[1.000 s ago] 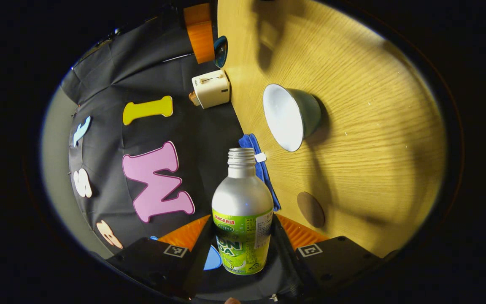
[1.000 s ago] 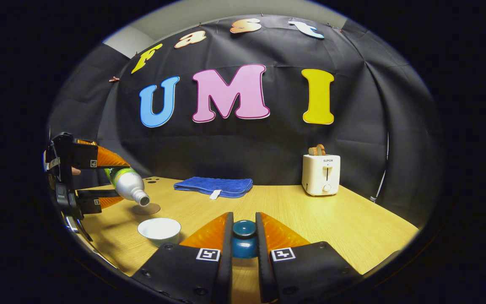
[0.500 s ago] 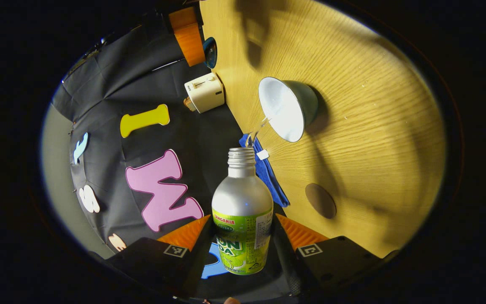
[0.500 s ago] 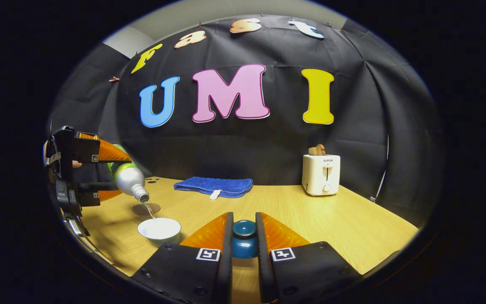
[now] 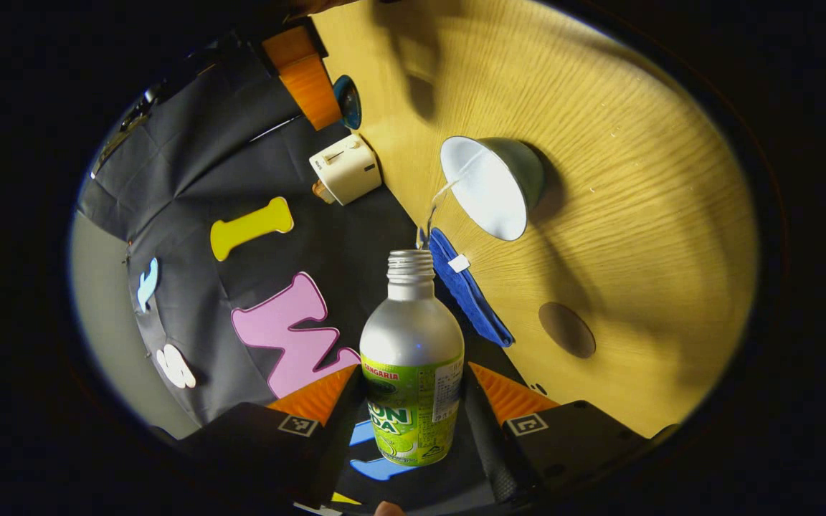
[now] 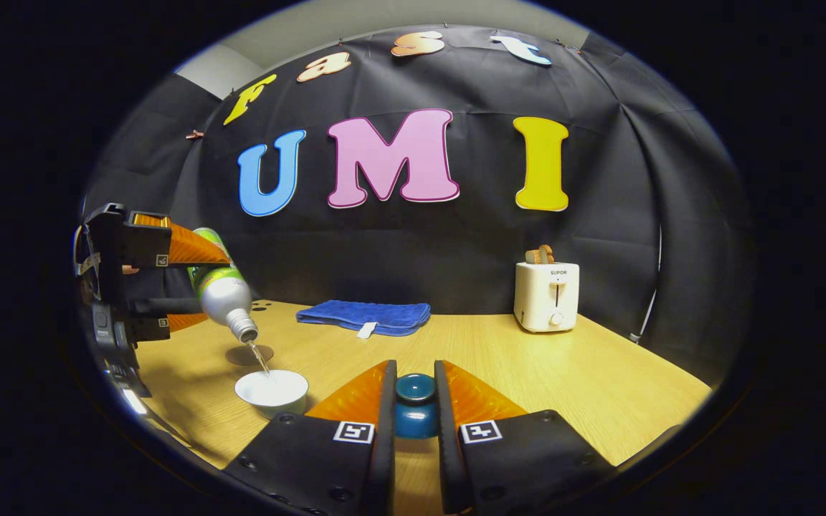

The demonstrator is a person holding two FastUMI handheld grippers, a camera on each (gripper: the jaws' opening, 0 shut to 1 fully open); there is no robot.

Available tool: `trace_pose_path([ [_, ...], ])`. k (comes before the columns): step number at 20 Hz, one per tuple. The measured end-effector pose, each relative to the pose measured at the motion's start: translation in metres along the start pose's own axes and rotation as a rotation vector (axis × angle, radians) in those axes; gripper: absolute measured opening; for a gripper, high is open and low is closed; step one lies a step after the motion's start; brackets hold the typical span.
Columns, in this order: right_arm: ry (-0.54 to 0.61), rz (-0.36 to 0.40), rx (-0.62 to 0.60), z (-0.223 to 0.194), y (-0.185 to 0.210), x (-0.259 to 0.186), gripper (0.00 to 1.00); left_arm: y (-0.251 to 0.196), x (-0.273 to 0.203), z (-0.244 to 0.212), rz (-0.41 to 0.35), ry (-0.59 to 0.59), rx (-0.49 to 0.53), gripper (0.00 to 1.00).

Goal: Open the teacup lid with one hand, grasp the water bottle and pour water into the teacup with the other hand; after pouring, place the water bottle on the coaster and then close the teacup lid.

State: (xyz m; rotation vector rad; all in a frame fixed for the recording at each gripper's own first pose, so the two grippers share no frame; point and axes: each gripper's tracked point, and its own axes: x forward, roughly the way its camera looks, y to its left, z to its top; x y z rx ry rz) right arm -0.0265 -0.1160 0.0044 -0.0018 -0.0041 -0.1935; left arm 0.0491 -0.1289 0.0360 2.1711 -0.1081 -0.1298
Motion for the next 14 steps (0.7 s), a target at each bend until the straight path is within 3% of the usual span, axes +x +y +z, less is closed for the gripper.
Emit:
trace_pose_path([
  [6, 0.0, 0.0, 0.0, 0.0, 0.0, 0.0, 0.29, -0.006, -0.001, -0.007, -0.045, 0.02, 0.115, 0.8],
  [14, 0.0, 0.0, 0.001, 0.0, 0.0, 0.0, 0.29, 0.011, 0.001, 0.005, -0.045, -0.003, 0.26, 0.81],
])
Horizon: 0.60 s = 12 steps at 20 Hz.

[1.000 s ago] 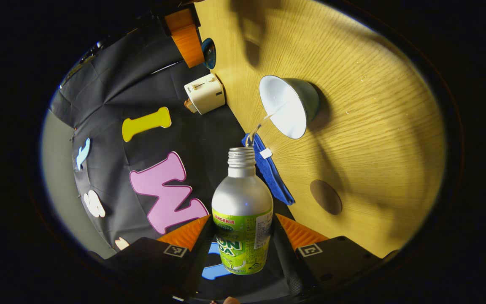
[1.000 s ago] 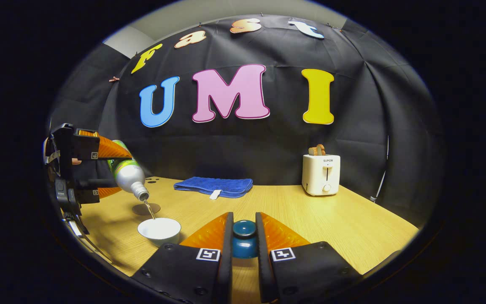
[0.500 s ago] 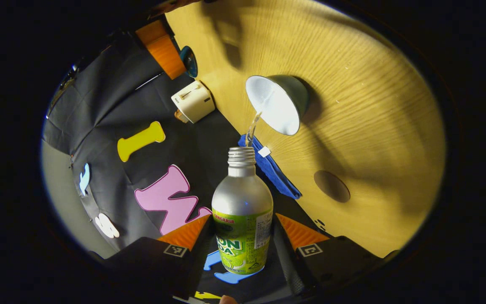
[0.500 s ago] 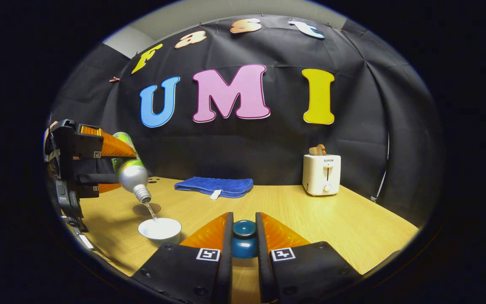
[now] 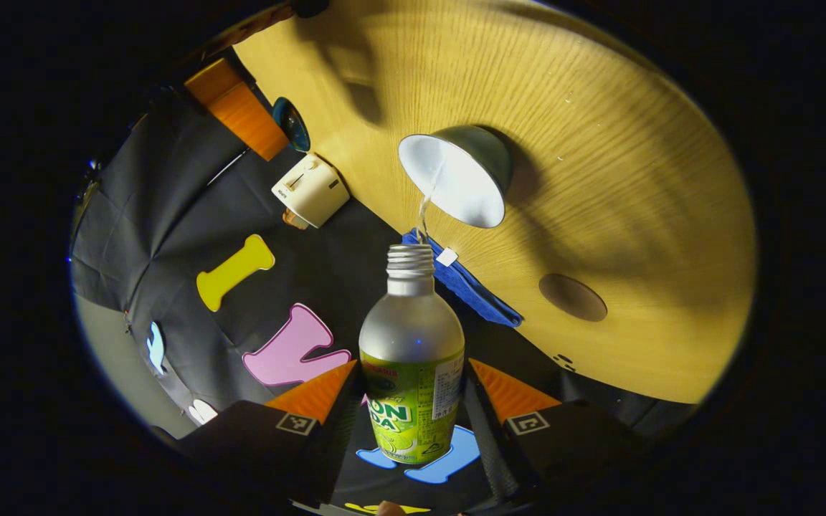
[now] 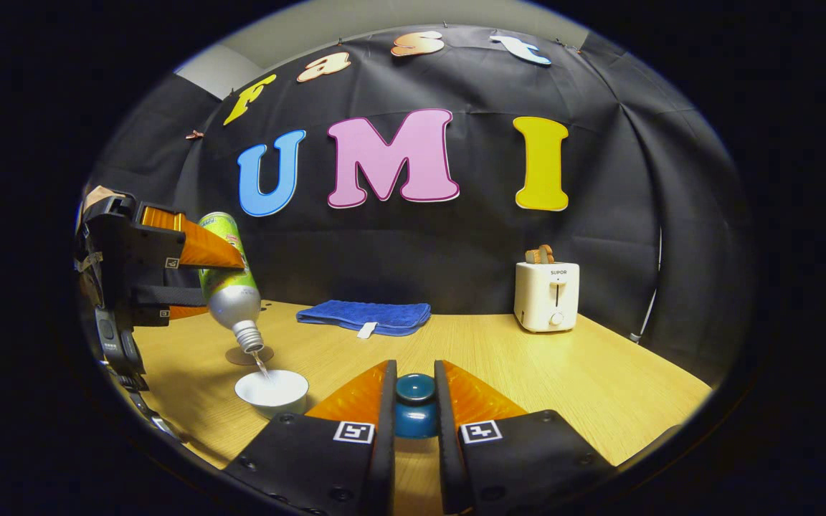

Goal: Open the teacup lid with one hand, grasp the water bottle and pour water into the teacup with the other hand; after pouring, place the water bottle on the coaster and then close the teacup lid.

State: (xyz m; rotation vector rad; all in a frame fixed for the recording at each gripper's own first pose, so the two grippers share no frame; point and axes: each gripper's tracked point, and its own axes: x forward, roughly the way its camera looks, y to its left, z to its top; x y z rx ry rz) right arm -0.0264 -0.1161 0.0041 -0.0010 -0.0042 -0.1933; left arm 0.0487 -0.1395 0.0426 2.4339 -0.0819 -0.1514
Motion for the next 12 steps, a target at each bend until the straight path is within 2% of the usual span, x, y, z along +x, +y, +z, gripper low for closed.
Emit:
trace_pose_path([
  [4, 0.0, 0.0, 0.0, 0.0, 0.0, 0.0, 0.29, 0.009, 0.002, 0.0, 0.013, -0.013, 0.036, 0.81],
  [8, 0.0, 0.0, 0.0, 0.0, 0.0, 0.0, 0.29, 0.008, -0.002, 0.004, 0.015, -0.029, 0.017, 0.81],
  [10, -0.001, -0.001, 0.0, 0.0, 0.0, 0.001, 0.29, 0.001, -0.001, 0.002, -0.005, -0.02, -0.075, 0.81],
  [12, 0.0, 0.0, -0.001, 0.0, 0.0, 0.002, 0.29, -0.011, 0.002, 0.006, -0.018, -0.026, -0.251, 0.81],
])
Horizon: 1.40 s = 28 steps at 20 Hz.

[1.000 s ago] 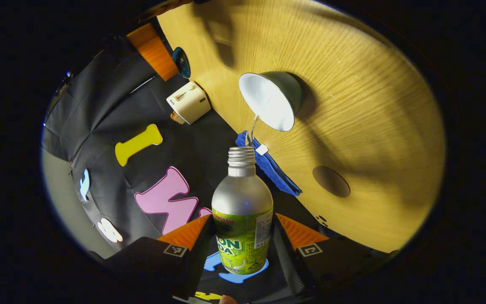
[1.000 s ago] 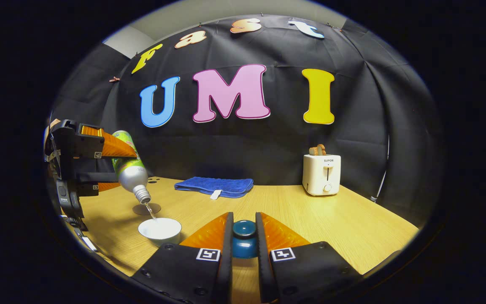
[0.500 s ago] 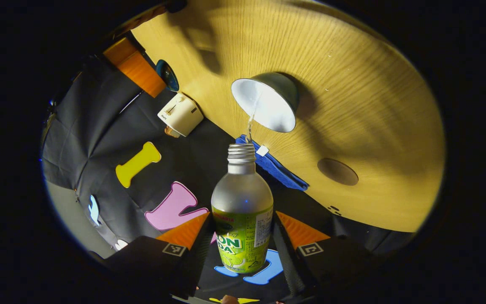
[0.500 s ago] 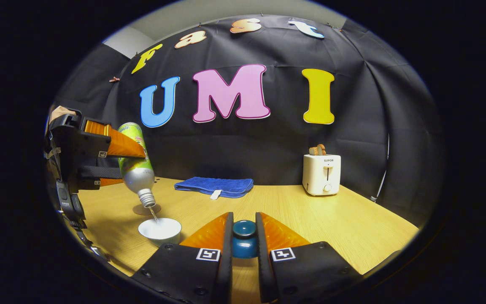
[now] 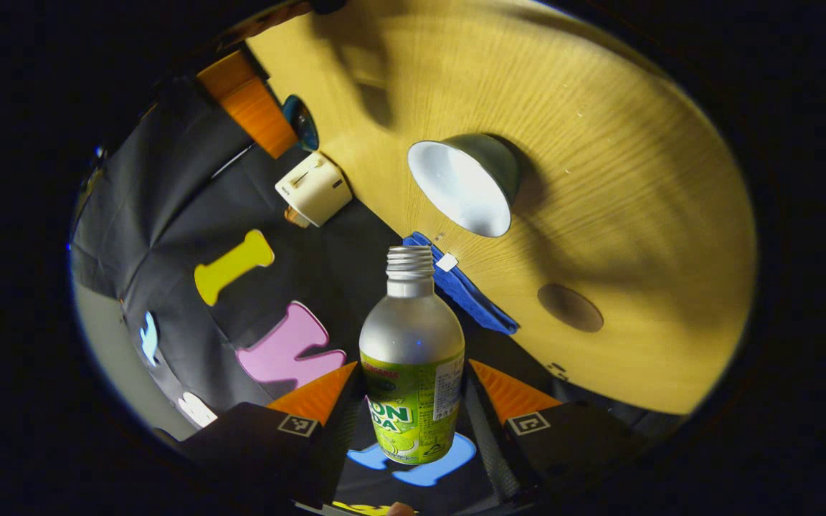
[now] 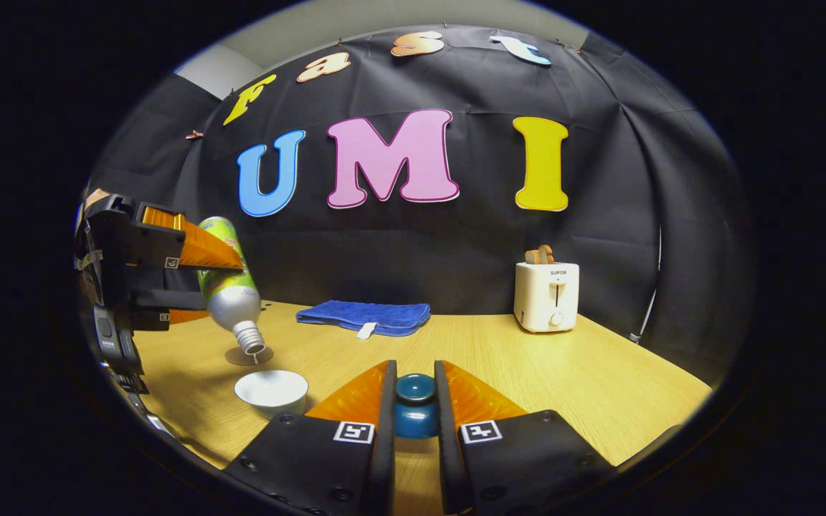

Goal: Open the teacup lid with one hand, grasp the water bottle and pour water into the teacup with the other hand; after pouring, place the water bottle on the coaster and then close the teacup lid.

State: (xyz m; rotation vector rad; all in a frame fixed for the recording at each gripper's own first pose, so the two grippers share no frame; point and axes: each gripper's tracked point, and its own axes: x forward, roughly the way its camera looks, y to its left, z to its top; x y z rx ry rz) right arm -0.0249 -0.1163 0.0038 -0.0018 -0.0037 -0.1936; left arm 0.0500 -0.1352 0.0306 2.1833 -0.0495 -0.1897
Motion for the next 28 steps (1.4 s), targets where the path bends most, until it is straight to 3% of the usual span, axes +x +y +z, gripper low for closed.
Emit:
trace_pose_path([
  [7, 0.0, 0.0, -0.001, 0.0, 0.0, 0.0, 0.29, -0.045, 0.007, 0.032, 0.018, -0.068, -0.749, 0.81],
  [13, 0.0, 0.0, -0.001, 0.0, 0.0, 0.0, 0.29, -0.029, 0.004, 0.033, 0.032, -0.154, -1.35, 0.8],
  [17, 0.0, 0.0, -0.001, 0.001, 0.0, 0.0, 0.29, -0.016, 0.014, 0.005, 0.094, -0.182, -1.692, 0.8],
  [23, 0.0, 0.0, -0.001, 0.001, 0.0, -0.001, 0.29, -0.028, 0.044, -0.04, 0.244, -0.141, -1.98, 0.79],
  [28, 0.0, 0.0, -0.001, 0.001, 0.0, 0.0, 0.29, -0.066, 0.073, -0.053, 0.219, -0.113, -2.076, 0.8],
])
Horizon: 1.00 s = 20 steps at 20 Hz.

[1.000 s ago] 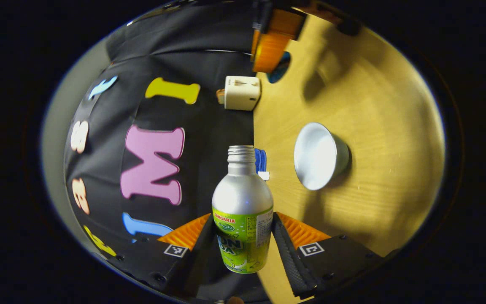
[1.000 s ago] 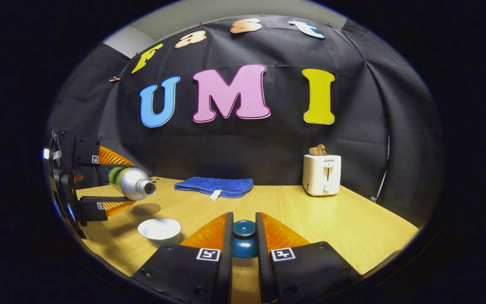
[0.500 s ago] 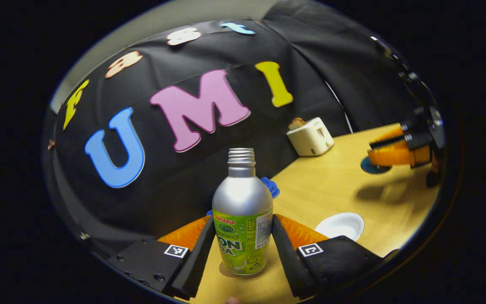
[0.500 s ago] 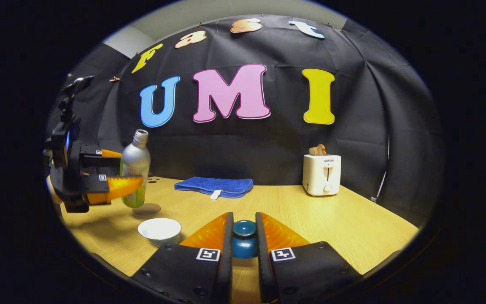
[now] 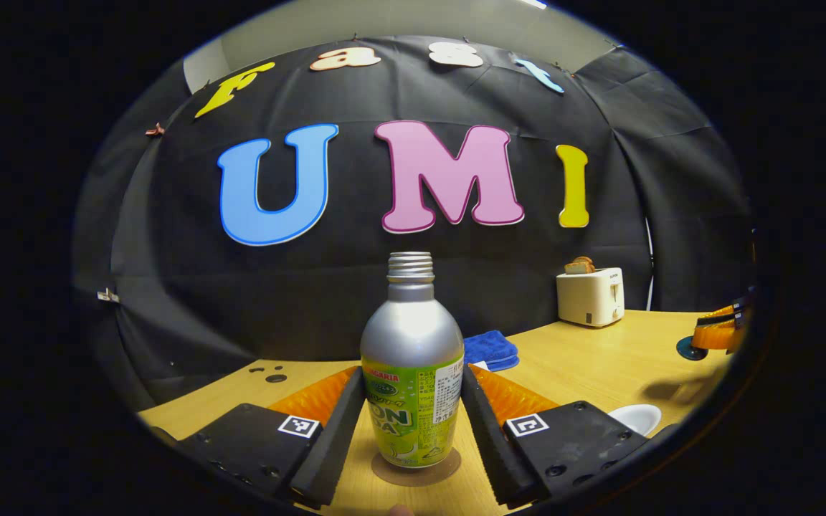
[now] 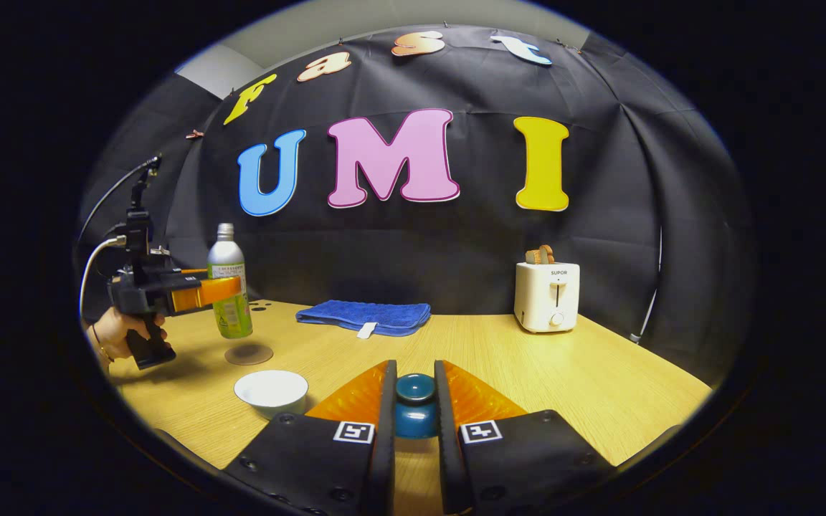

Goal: Open the teacup lid with one hand, grasp the water bottle and pour water into the teacup with the other hand; after pouring, place the water bottle on the coaster and then close the teacup lid.

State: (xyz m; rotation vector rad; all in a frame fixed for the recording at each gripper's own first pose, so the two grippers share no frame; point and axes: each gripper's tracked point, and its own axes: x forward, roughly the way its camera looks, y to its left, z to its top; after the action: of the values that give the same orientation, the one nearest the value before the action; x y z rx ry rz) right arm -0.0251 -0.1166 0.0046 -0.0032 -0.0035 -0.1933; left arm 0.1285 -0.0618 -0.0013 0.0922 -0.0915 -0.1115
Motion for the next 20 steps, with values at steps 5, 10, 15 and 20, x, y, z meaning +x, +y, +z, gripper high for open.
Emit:
trace_pose_path([
  [5, 0.0, 0.0, 0.0, 0.0, 0.0, 0.0, 0.29, 0.004, 0.011, -0.021, -0.027, 0.026, -0.06, 0.8],
  [10, 0.0, 0.0, 0.0, 0.0, 0.0, 0.0, 0.29, 0.003, 0.015, -0.03, -0.006, 0.044, -0.054, 0.81],
  [15, 0.0, 0.0, 0.0, 0.0, 0.0, 0.0, 0.29, 0.004, 0.012, -0.04, 0.011, 0.093, -0.033, 0.83],
  [20, 0.0, 0.001, 0.0, 0.0, 0.0, 0.0, 0.29, 0.004, -0.003, -0.029, 0.008, 0.065, -0.042, 0.89],
])
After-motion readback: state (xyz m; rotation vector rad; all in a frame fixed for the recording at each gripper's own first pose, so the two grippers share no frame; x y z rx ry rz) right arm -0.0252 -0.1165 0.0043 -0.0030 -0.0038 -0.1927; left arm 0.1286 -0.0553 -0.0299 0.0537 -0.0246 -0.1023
